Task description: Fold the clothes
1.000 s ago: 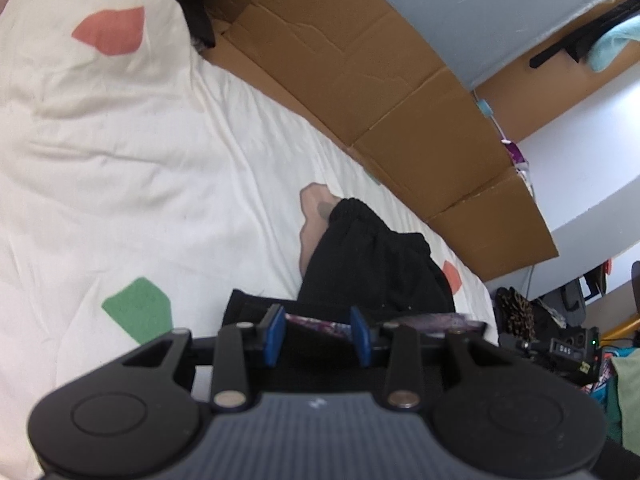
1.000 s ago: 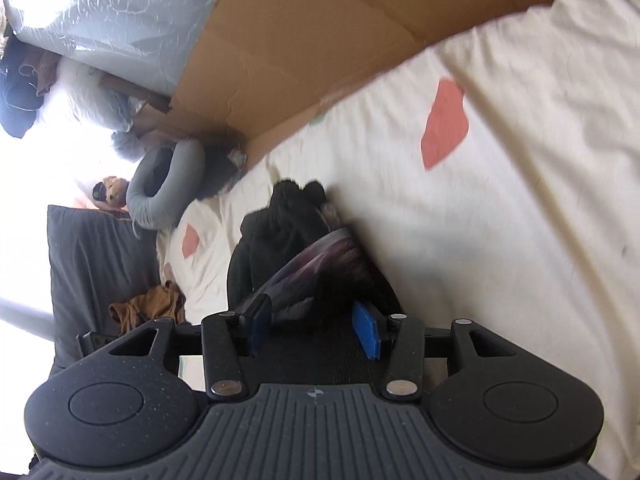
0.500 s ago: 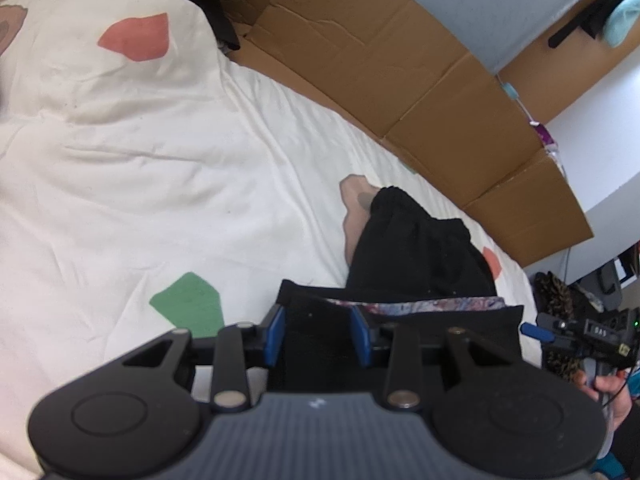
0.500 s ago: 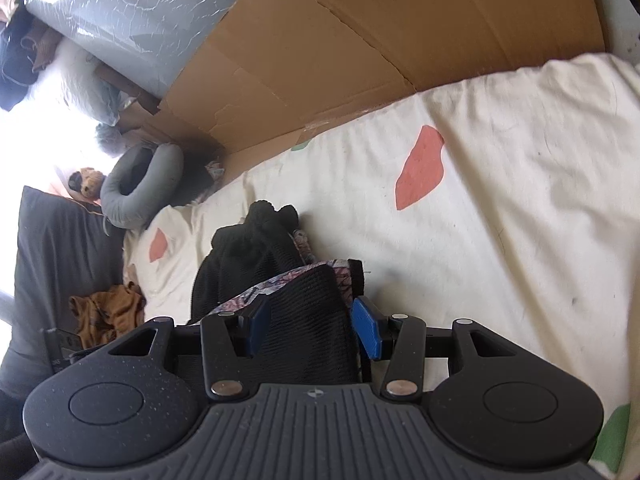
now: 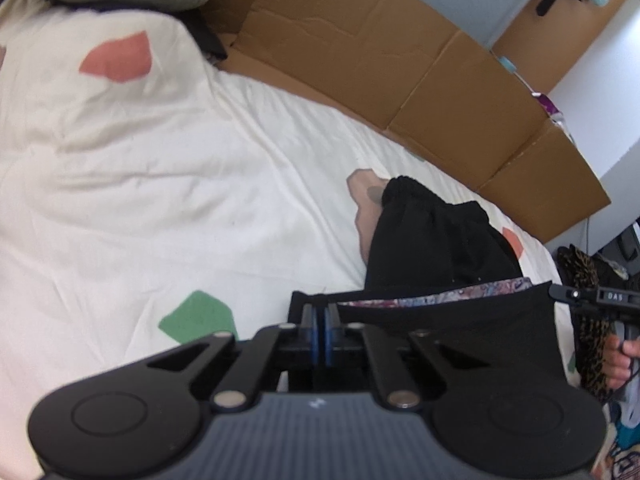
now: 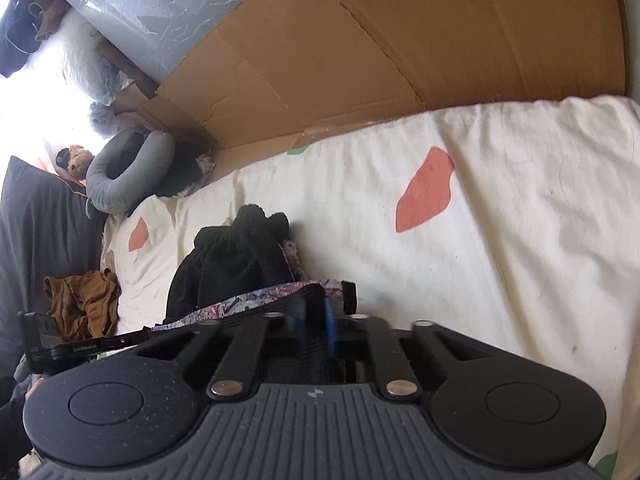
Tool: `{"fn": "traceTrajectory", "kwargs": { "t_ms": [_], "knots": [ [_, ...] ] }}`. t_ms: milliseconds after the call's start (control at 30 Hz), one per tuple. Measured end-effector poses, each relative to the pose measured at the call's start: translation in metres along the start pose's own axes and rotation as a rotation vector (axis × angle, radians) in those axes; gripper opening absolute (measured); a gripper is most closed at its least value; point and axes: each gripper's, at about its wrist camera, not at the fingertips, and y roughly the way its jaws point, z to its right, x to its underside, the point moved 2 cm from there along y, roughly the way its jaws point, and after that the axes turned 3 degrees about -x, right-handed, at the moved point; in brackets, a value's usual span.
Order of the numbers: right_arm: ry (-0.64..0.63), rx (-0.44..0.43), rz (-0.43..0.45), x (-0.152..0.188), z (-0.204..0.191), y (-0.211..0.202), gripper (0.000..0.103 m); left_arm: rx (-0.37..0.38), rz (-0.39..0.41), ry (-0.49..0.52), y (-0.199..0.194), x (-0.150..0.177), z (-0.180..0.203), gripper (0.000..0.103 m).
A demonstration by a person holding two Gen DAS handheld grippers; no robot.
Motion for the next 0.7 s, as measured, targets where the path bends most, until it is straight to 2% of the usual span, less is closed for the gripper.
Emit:
{"fn": "traceTrajectory", "kwargs": {
  "t_ms": [300,533,600,667,700],
  "knots": [
    [-0.032,0.014,0.035,-0.007,-0.007,-0.004,0.002,-0.01,0.031,-0.014,-0.002,-0.004,-0.002,0.003],
    [-0.027,0.061,0.01,-0.005,0.003,0.012,0.002,-0.031,-0.01,-0.001,0.014,-0.003,-0.004,0.003],
    [-0.028,0.065,0.004,-0.005,0.004,0.013,0.003,-0.03,-0.026,0.003,0.017,-0.002,-0.004,0.007],
    [-0.029,0.066,-0.002,-0.004,0.004,0.012,0.006,-0.043,-0.028,0.014,0.016,-0.003,-0.004,0.016],
    [-0.03,0.067,-0.005,-0.004,0.004,0.012,0.011,-0.047,-0.031,0.024,0.016,-0.003,-0.003,0.021]
  ]
}}
